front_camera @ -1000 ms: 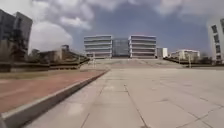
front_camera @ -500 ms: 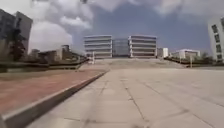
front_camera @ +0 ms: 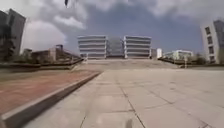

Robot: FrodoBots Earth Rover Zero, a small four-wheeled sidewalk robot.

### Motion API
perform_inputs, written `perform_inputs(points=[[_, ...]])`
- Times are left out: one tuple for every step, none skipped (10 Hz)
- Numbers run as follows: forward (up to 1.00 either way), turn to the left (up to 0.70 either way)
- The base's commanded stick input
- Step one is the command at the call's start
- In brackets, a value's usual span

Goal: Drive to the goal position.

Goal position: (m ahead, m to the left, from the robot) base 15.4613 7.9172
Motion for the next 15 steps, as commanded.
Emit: perform_inputs(points=[[1.0, 0.0], [1.0, 0.0], [1.0, 0.0], [1.0, 0.0], [1.0, 0.0], [1.0, 0.0], [1.0, 0.0], [1.0, 0.0], [1.0, 0.0], [1.0, 0.0], [1.0, 0.0], [1.0, 0.0], [1.0, 0.0], [1.0, 0.0], [1.0, 0.0]])
